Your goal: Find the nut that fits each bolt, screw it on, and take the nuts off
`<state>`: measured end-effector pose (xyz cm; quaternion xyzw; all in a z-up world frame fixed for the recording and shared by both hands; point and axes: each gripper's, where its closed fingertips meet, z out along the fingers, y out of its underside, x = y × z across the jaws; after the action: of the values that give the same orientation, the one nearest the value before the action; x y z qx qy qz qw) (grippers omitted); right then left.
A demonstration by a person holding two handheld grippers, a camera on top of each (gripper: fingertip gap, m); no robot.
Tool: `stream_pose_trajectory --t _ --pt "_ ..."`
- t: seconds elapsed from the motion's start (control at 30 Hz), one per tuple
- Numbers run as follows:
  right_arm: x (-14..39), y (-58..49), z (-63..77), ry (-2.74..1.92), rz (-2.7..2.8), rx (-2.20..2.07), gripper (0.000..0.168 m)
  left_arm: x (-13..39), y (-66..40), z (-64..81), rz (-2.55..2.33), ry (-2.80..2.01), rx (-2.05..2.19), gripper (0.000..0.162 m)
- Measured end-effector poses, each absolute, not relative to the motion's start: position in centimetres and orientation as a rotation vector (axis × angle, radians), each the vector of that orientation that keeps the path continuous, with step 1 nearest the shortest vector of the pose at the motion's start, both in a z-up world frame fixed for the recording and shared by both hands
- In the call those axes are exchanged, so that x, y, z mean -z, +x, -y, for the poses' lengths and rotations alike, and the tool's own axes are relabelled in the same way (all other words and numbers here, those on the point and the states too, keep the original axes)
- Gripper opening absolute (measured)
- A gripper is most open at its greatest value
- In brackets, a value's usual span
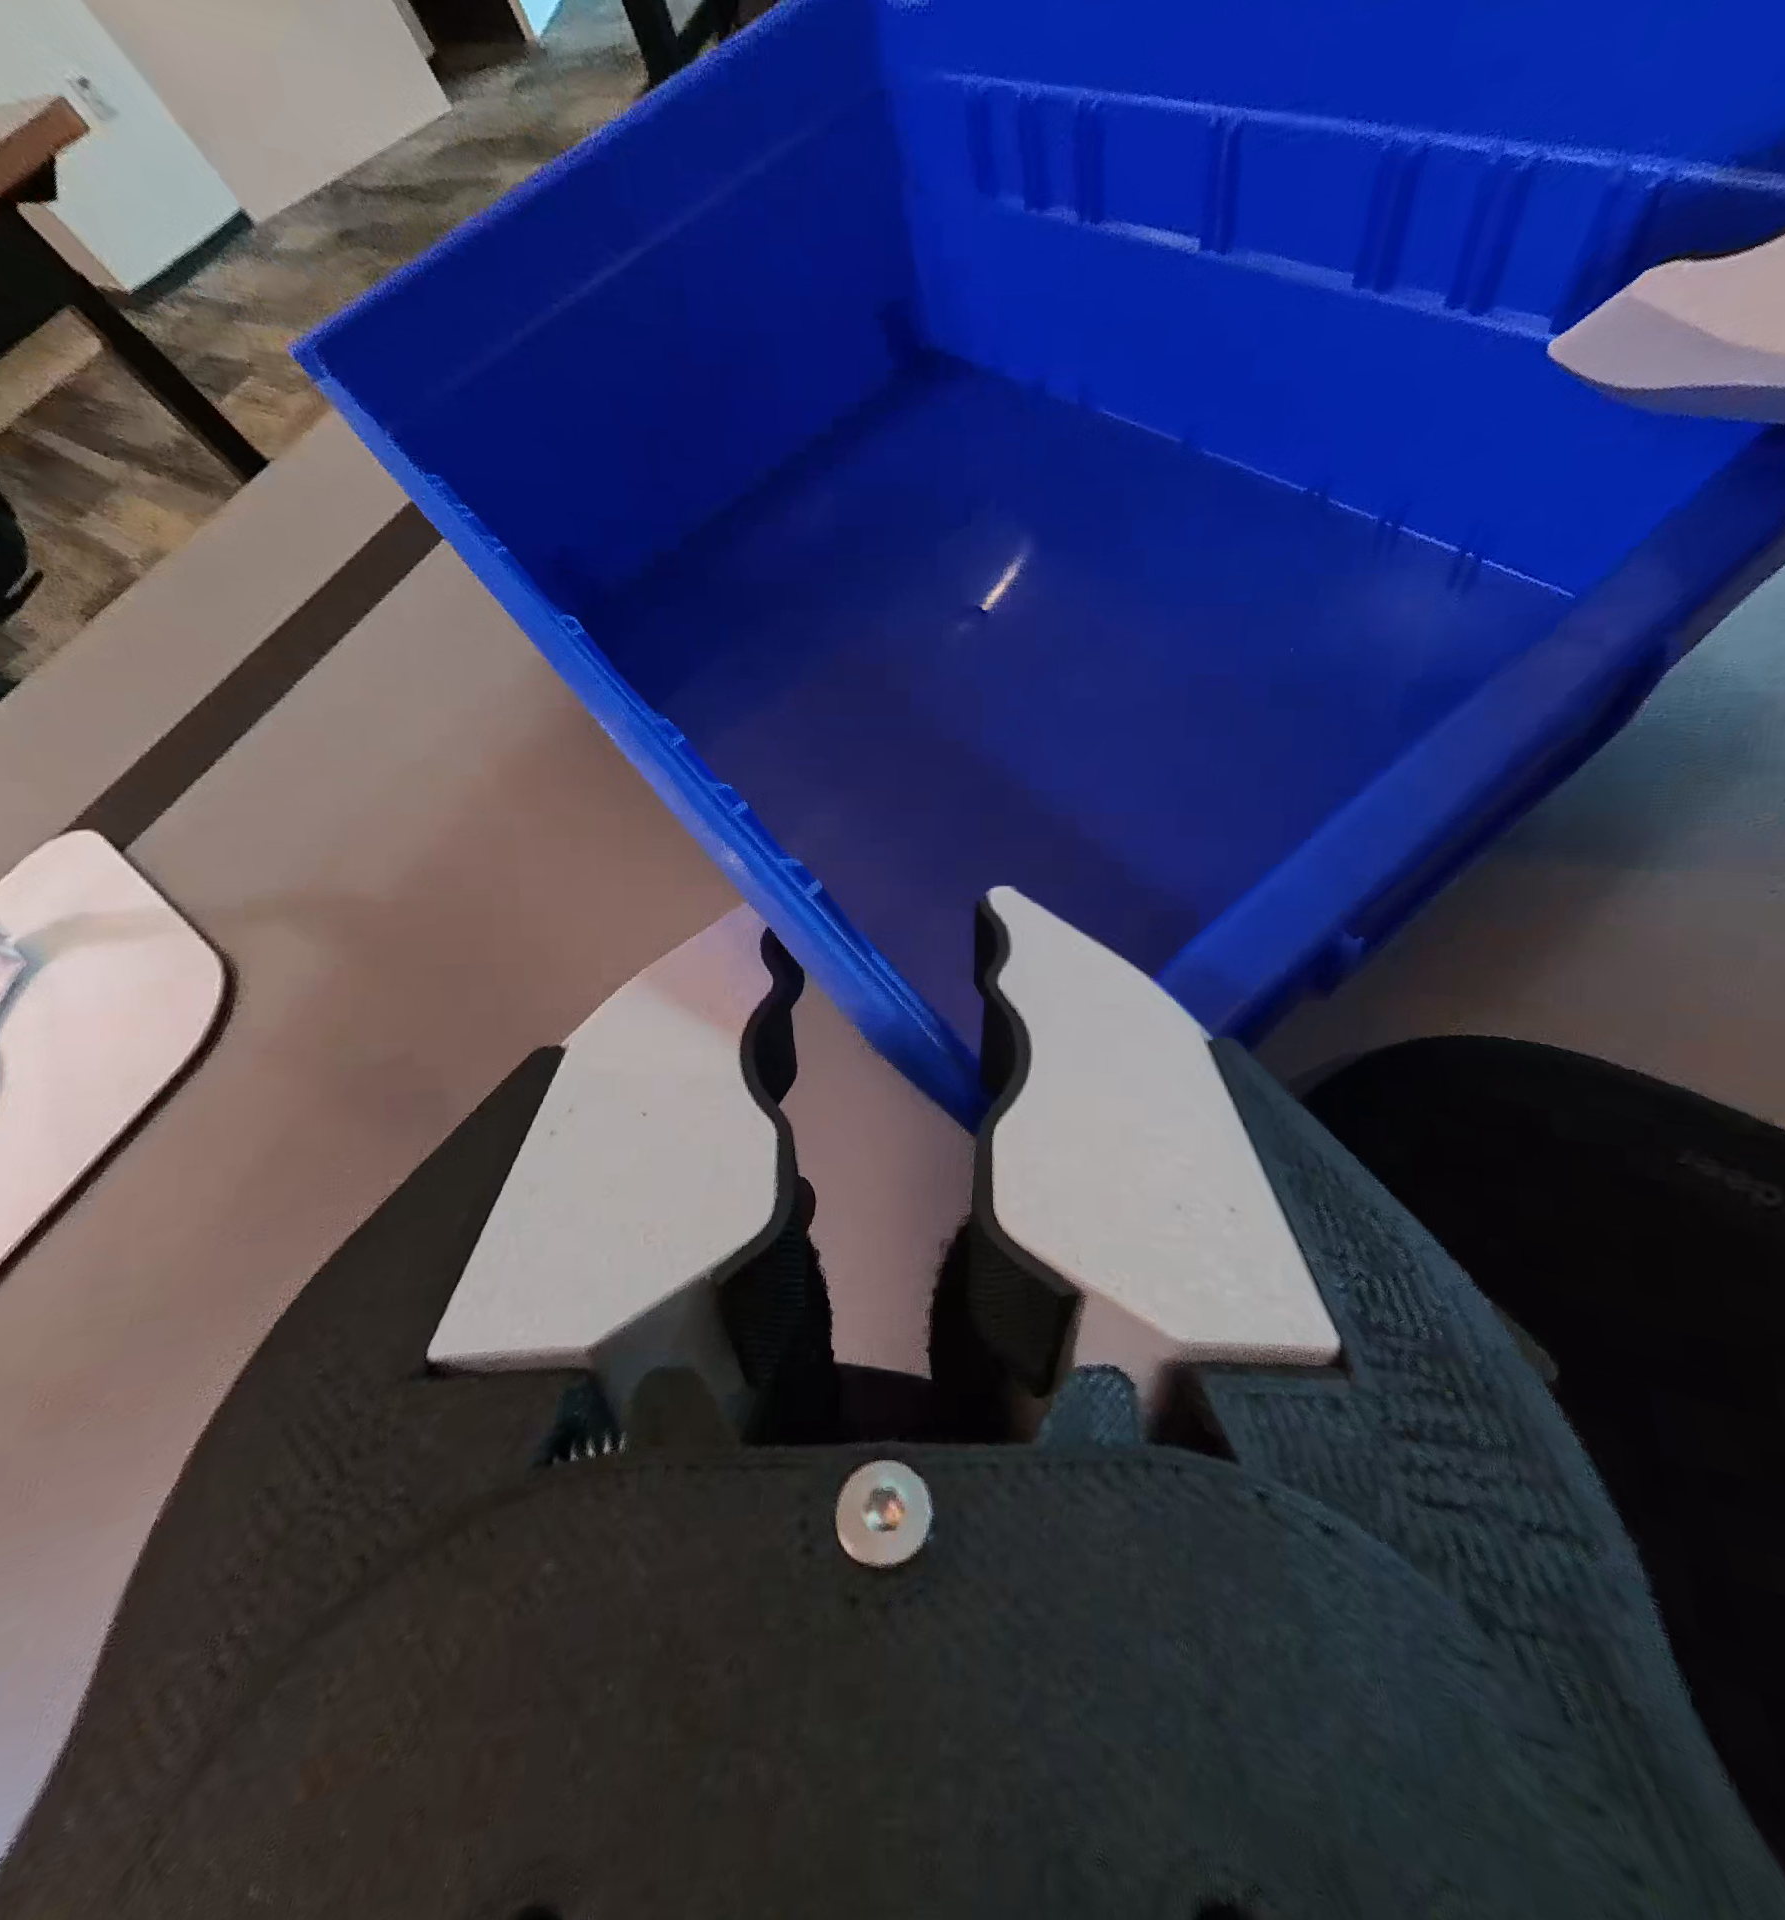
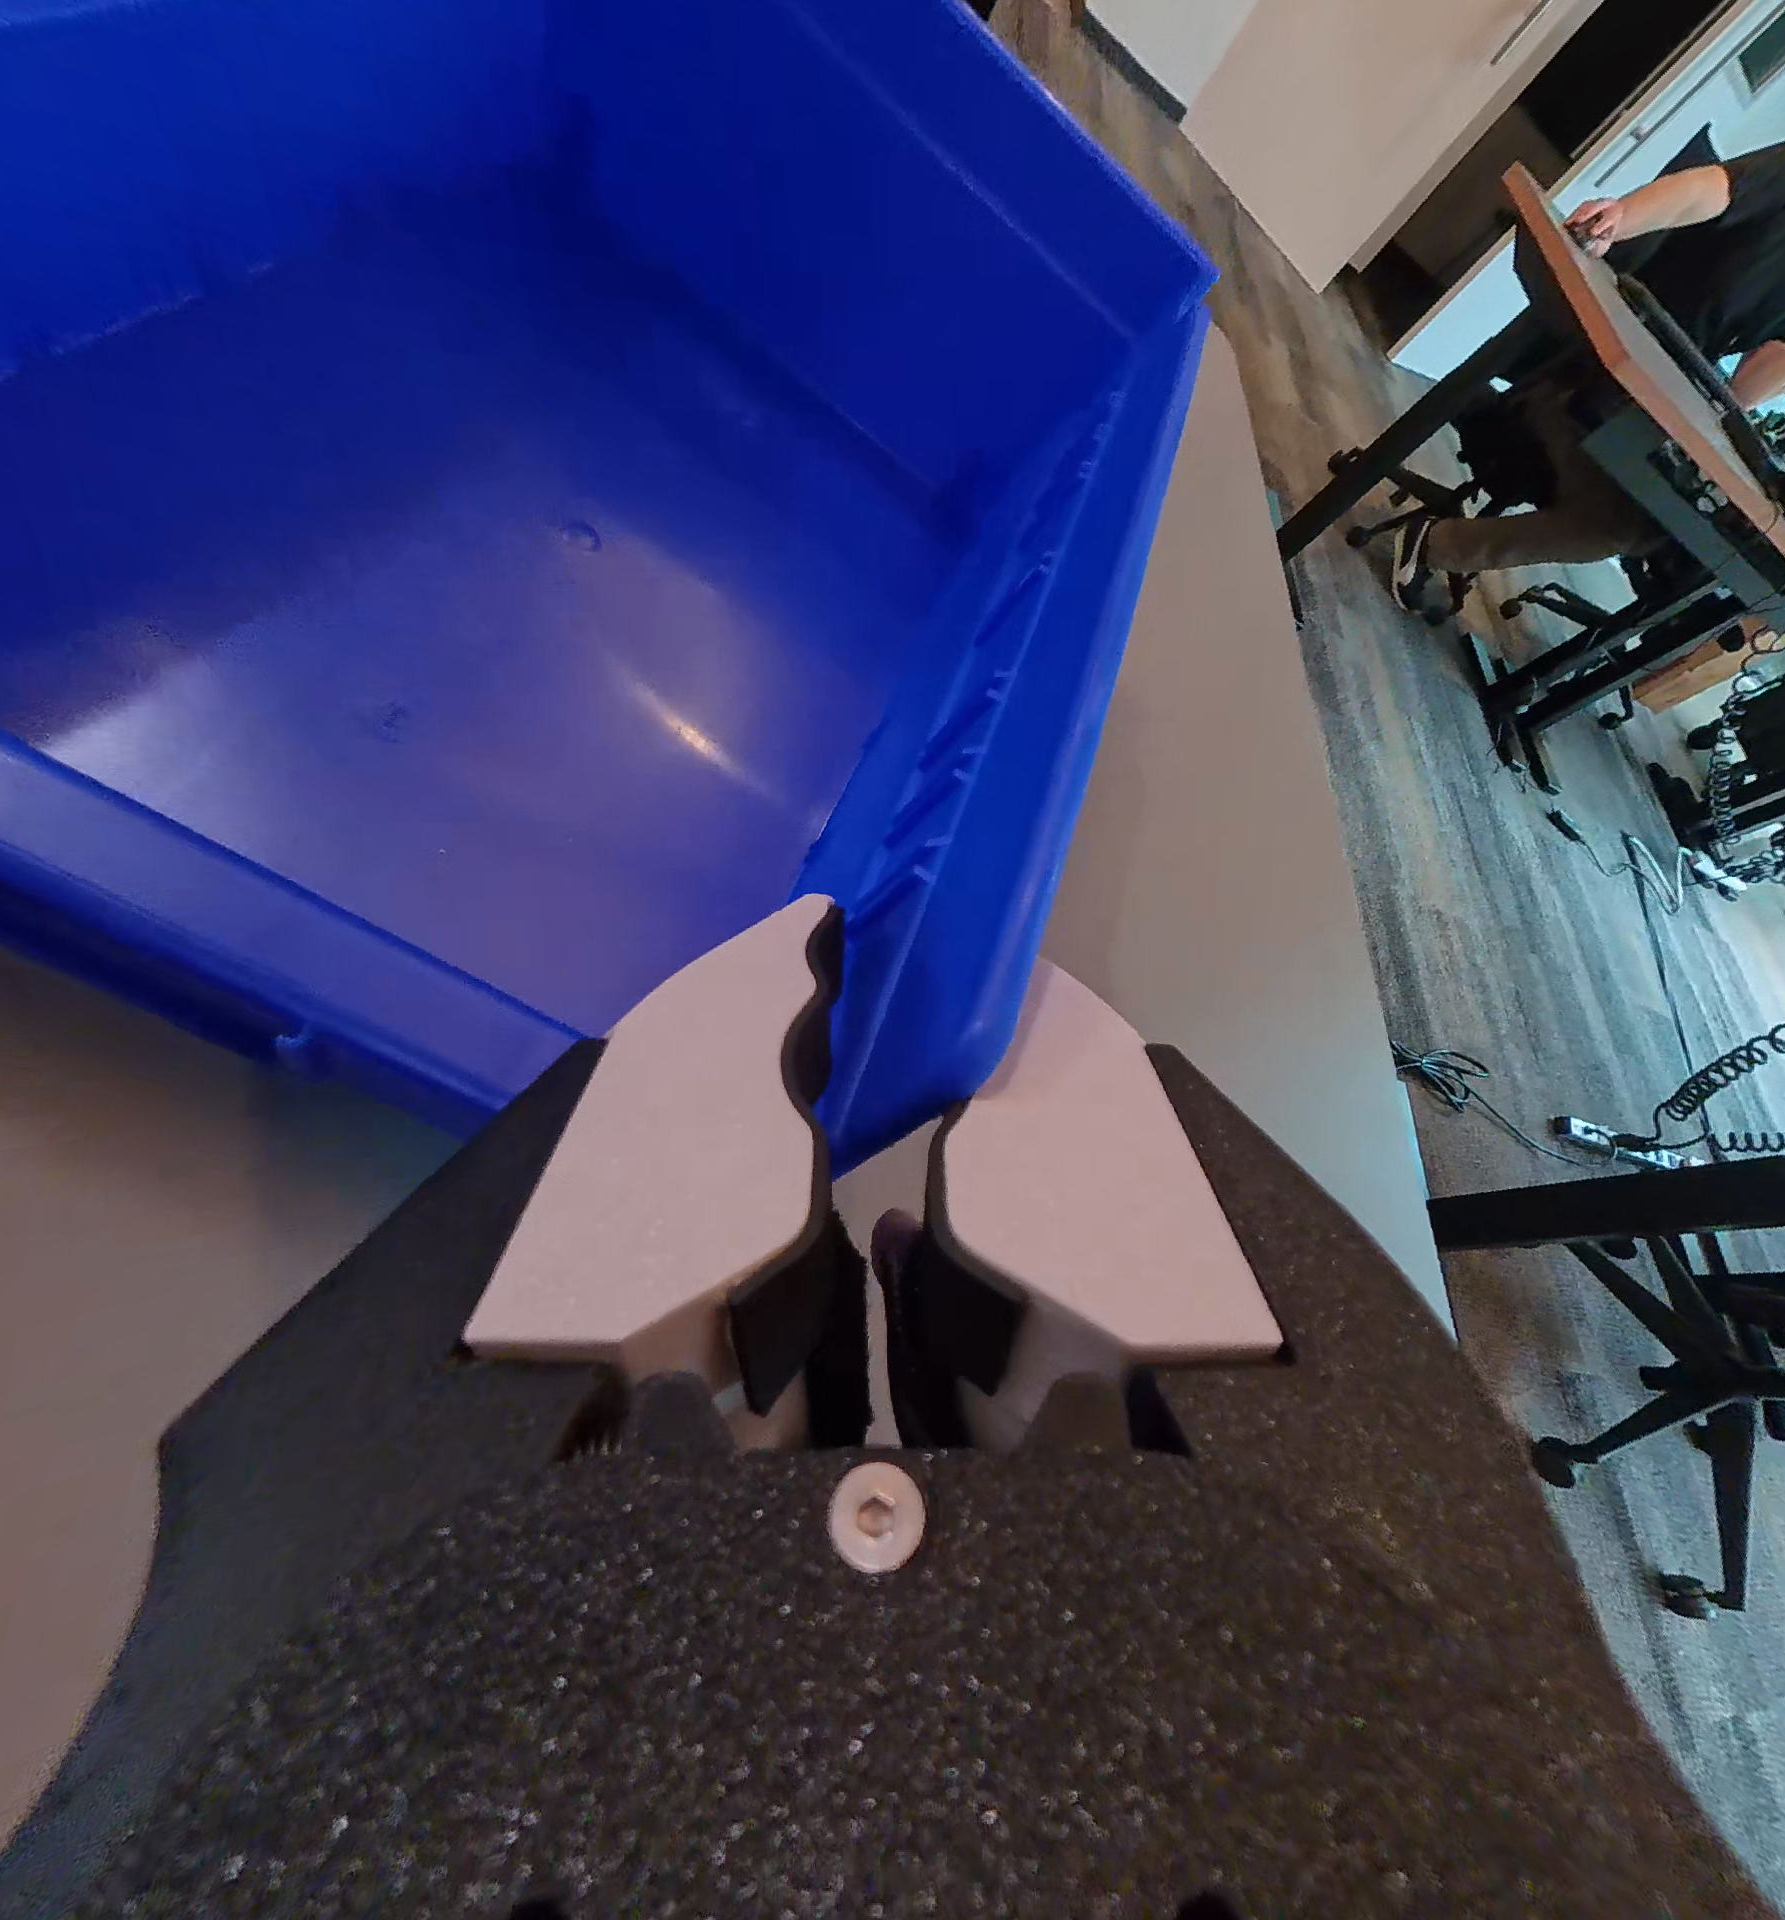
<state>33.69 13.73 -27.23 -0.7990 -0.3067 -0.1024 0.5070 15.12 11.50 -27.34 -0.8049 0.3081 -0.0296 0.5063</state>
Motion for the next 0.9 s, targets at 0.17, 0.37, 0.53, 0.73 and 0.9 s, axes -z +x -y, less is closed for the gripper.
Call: stream_pose_trajectory --t 0.17,0.37,0.53,0.73,0.9 --pt "27.0 34.6 -13.8 -1.898 0.695 0.233 0.021 27.2 15.8 -10.7 -0.792 -1.891 0.12 0.044" --pt "24.8 35.7 -12.1 -1.866 0.655 0.258 0.066 25.0 12.5 -7.0 -0.782 -1.821 0.16 0.054" --pt "21.0 33.4 -9.6 -1.755 0.588 0.133 0.069 20.6 5.9 -1.4 -0.692 -1.741 0.218 0.051" --pt "18.4 25.4 -7.0 -1.613 0.668 -0.121 0.064 17.0 -8.8 3.0 -0.4 -1.767 0.069 0.048" --pt "17.0 16.9 -5.6 -1.562 0.698 -0.408 0.063 15.3 -18.9 6.5 -0.114 -1.787 0.114 0.049"
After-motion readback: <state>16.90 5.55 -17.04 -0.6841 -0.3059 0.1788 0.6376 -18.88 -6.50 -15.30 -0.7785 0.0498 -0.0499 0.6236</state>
